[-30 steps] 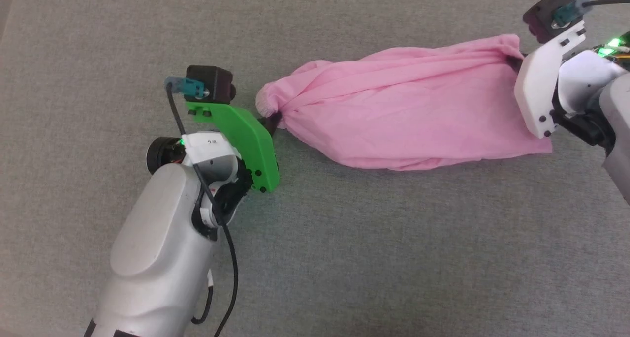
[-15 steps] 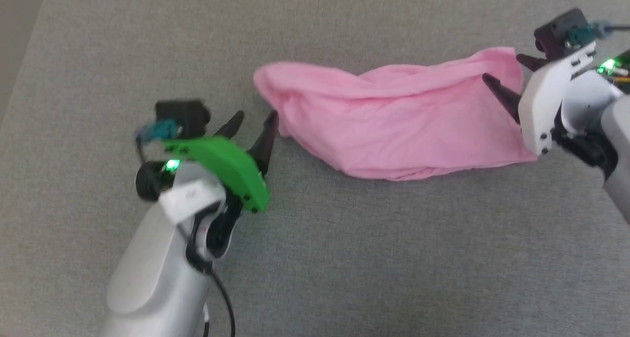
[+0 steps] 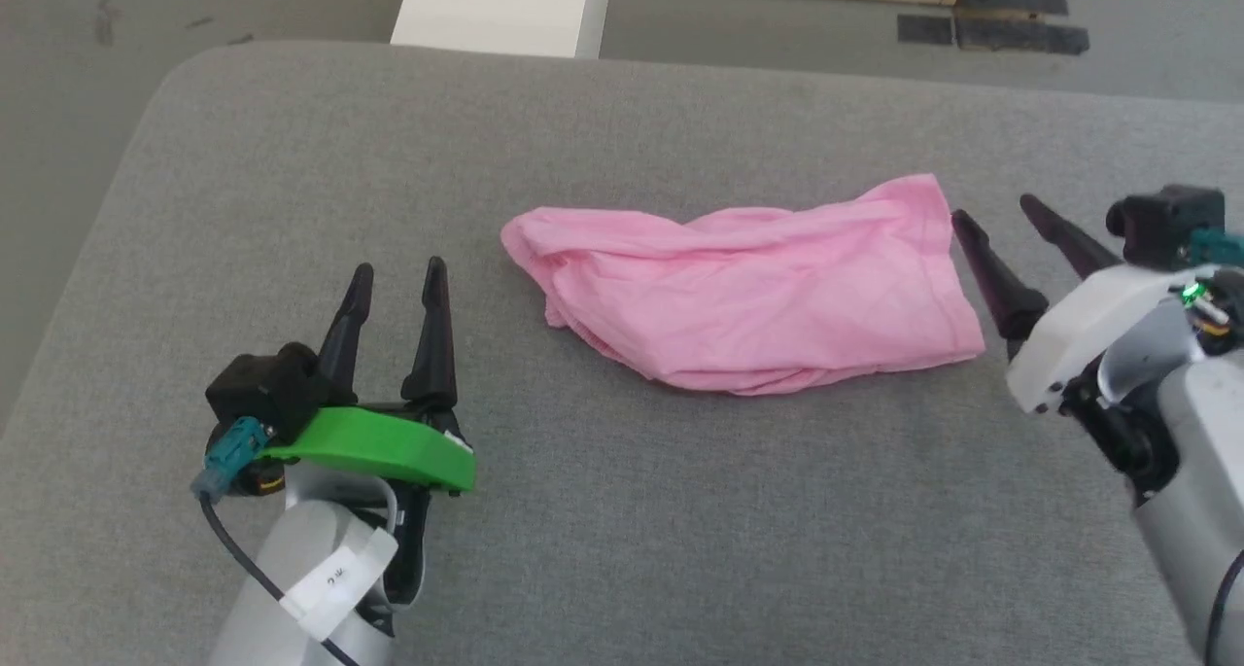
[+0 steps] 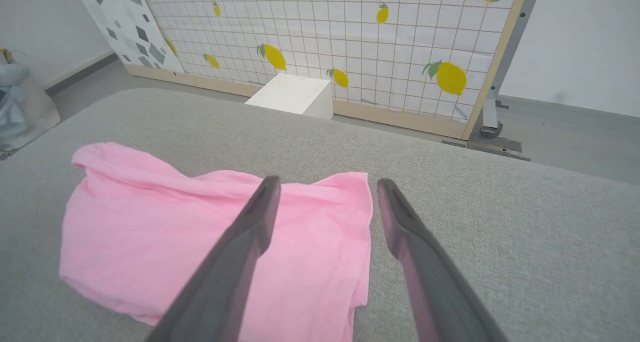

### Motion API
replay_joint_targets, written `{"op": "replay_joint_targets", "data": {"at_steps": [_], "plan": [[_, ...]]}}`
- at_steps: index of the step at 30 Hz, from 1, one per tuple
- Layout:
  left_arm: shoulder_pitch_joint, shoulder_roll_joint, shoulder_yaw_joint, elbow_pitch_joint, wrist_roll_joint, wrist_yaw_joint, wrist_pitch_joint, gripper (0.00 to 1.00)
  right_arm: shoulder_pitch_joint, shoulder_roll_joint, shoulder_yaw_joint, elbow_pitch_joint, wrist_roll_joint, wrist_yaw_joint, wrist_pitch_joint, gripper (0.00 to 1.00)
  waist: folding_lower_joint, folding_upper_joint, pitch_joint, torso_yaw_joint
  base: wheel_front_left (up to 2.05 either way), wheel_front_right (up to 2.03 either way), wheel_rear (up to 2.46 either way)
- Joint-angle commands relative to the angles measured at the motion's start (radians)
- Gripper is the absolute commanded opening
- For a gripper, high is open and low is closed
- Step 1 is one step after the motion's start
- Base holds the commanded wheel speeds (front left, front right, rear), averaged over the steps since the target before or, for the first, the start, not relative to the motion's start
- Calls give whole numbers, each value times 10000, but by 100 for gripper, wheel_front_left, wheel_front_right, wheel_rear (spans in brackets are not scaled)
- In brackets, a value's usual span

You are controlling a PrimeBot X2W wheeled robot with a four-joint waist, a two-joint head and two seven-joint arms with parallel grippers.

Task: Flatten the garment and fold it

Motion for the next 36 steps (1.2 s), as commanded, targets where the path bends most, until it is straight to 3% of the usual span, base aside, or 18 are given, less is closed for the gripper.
{"op": "replay_joint_targets", "data": {"at_steps": [1, 6, 14, 20, 26, 36], "plan": [[104, -136, 230, -137, 389, -227, -73, 100, 268, 388, -514, -70, -325, -15, -296, 100, 1, 0, -265, -144, 0, 0, 0], [480, -574, 1034, -889, 1927, -878, -82, 100, 849, 1922, -2180, -66, -1442, -15, -357, 100, 1, 0, -286, -234, 0, 0, 0], [892, -869, 1575, -1366, 3252, -1081, -84, 100, 558, 3362, -4428, 453, -2845, -15, 1301, 100, 1, 0, -172, -243, 0, 0, 0], [857, -957, 1661, -1444, 3372, -1153, -85, 100, -289, 3626, -5716, 1087, -3960, -15, 2650, 100, 1, 0, 72, -100, 0, 0, 0], [728, -976, 1581, -1490, 3165, -1093, -85, 100, -1203, 3641, -5806, 2353, -4010, -15, 3606, 100, 1, 0, 353, 65, 0, 0, 0], [565, -979, 1342, -1441, 3022, -912, -85, 100, -2179, 3643, -6038, 3773, -5168, -15, 4714, 100, 1, 0, 762, 254, 0, 0, 0]]}}
